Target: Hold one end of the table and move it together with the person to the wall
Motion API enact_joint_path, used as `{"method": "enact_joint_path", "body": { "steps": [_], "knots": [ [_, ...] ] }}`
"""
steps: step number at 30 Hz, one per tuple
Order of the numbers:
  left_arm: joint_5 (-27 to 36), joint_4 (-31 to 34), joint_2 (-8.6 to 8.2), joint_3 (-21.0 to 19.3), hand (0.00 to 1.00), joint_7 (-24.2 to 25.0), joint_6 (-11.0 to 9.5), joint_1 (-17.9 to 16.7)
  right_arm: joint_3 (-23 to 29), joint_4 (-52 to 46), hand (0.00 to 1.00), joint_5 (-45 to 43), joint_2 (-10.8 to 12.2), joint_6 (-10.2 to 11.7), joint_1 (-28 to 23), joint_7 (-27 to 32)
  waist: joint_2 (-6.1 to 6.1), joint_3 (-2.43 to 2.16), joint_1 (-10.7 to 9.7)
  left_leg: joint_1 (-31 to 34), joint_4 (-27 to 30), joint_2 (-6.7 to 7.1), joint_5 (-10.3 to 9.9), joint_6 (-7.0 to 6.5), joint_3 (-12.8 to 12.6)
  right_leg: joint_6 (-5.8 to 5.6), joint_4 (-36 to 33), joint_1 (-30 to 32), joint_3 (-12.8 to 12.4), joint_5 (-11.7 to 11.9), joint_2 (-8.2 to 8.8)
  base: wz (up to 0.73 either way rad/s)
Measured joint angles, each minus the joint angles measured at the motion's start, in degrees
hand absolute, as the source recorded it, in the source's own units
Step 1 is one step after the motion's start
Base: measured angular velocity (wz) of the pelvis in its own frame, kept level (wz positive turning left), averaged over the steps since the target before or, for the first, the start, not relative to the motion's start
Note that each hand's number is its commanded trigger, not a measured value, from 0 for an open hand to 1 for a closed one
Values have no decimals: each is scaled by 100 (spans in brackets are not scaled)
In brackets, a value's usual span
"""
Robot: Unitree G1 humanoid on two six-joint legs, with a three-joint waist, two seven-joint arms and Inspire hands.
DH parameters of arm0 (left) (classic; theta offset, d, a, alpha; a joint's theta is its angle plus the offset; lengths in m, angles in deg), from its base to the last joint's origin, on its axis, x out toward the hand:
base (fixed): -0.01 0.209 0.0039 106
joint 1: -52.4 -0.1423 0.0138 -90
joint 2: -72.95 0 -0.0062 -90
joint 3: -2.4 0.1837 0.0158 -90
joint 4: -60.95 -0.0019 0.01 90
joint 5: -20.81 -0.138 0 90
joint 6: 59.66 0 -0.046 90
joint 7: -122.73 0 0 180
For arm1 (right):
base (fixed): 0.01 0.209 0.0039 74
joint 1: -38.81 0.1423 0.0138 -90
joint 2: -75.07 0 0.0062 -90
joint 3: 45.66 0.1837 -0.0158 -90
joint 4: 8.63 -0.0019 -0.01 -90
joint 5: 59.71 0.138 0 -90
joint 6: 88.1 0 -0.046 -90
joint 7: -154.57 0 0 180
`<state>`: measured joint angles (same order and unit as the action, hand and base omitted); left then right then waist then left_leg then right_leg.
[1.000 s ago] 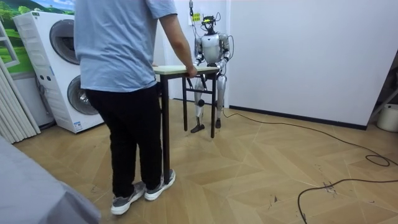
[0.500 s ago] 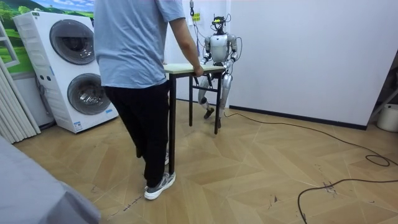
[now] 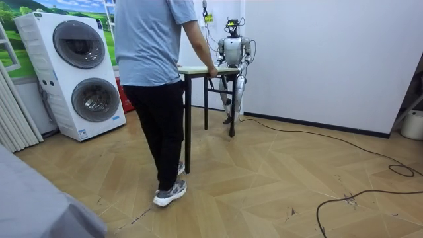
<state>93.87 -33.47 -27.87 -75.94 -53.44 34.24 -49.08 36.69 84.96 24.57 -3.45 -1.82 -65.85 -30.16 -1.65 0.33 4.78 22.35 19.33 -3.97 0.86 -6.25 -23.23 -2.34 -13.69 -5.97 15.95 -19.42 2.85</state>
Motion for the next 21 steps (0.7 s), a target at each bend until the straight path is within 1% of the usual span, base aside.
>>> {"method": "enact_joint_path", "body": {
  "steps": [1,2,3,4,5,6,7,8,9,10,11,12,13,14,15,16,17,18,19,20,21],
  "knots": [
    [-14,2,3,8,100,2,0,-6,-1,0,100,28,0,0,-24,-3,7,4,3,-17,-66,-37,73,49,0,46,8,10,30,26,-41,17],
    [-18,10,12,23,100,15,0,-42,-6,0,100,44,4,0,-66,-12,37,7,24,-64,-269,-67,261,203,47,137,10,43,94,78,-108,10],
    [-8,38,10,37,100,16,0,-86,-8,-1,100,53,3,0,-92,-31,87,3,14,-116,-545,-67,515,388,118,224,10,99,135,134,-189,12],
    [-4,38,2,47,100,16,0,-91,-6,-1,100,61,0,2,-105,-40,120,4,11,-146,-703,-60,659,490,161,253,14,132,141,175,-237,21],
    [-6,37,-13,49,100,16,-4,-75,-6,-1,100,96,-2,2,-97,-43,179,-1,21,-177,-1072,-59,1007,846,267,348,5,265,149,248,-350,6],
    [-15,29,-17,18,100,16,-17,-27,-3,15,100,83,-2,-4,-36,-46,195,35,34,-134,-1092,-78,1194,1110,593,492,-2,404,264,356,-311,0],
    [-16,16,-12,-29,100,27,-20,-38,-9,61,100,55,31,-25,11,-46,169,51,27,-66,-786,-88,1094,971,661,527,3,432,290,393,-293,-19],
    [-2,-26,-24,-71,100,66,-17,-68,-14,119,100,41,54,-54,55,-46,168,77,71,25,79,-149,608,618,698,610,1,444,417,415,-238,-29],
    [18,-52,-77,-71,100,73,-17,-97,-15,130,100,35,35,-54,78,-46,242,109,171,67,882,-268,56,569,777,642,-18,452,505,449,-231,-31],
    [41,-71,-96,-61,100,89,-18,-137,-23,161,100,23,27,-57,85,-46,267,101,179,73,1274,-312,-179,575,806,652,-30,456,536,456,-230,-25],
    [48,-75,-126,-68,100,114,-18,-208,-26,193,100,-8,13,-72,90,-46,304,103,153,73,2005,-379,-540,564,876,637,-80,462,687,471,-225,-8],
    [51,-67,-145,-104,100,200,-1,-277,-18,192,100,-88,-17,-74,91,-66,367,109,141,65,2719,-470,-847,570,976,665,-162,510,838,451,-240,0],
    [51,-57,-166,-126,100,311,27,-382,-9,191,100,-181,-26,-75,90,-80,430,103,94,-20,3380,-538,-1013,583,1069,704,-262,563,926,418,-258,-3],
    [51,-55,-183,-139,100,364,37,-438,-9,189,100,-213,-26,-75,94,-80,460,104,66,-120,3676,-578,-1026,604,1089,713,-314,578,1021,403,-257,0],
    [50,-55,-221,-152,100,452,50,-576,-9,189,100,-281,-29,-87,89,-79,519,96,-5,-473,4059,-673,-1004,655,1100,719,-381,588,1151,382,-261,0],
    [50,-50,-228,-152,100,478,70,-630,-9,188,100,-306,-19,-87,81,-80,545,92,-41,-705,4105,-690,-990,695,1109,728,-442,598,1196,376,-261,23],
    [41,-19,-214,-143,100,500,122,-682,4,172,100,-349,-57,-85,81,-81,592,78,-163,-1144,4003,-756,-936,776,1159,751,-577,706,1313,363,-265,51],
    [42,28,-202,-122,100,515,187,-678,48,158,100,-357,-46,-53,86,-81,622,85,-279,-1545,3637,-812,-968,892,1259,759,-845,909,1354,359,-249,65],
    [30,38,-202,-117,100,515,201,-663,48,159,100,-363,-17,-28,93,-80,616,103,-326,-1698,3327,-805,-1199,1015,1257,761,-980,1010,1332,360,-212,79],
    [-77,30,-194,-103,100,481,205,-639,75,168,100,-348,0,11,67,-62,514,164,-415,-1931,2713,-616,-1418,1019,1225,797,-1260,1178,1129,381,-60,66],
    [-117,14,-194,-16,100,416,204,-646,71,129,100,-294,7,14,-36,-62,456,176,-501,-2205,2112,-442,-1423,1017,1258,926,-1677,1620,739,435,-36,51]
  ]
}}
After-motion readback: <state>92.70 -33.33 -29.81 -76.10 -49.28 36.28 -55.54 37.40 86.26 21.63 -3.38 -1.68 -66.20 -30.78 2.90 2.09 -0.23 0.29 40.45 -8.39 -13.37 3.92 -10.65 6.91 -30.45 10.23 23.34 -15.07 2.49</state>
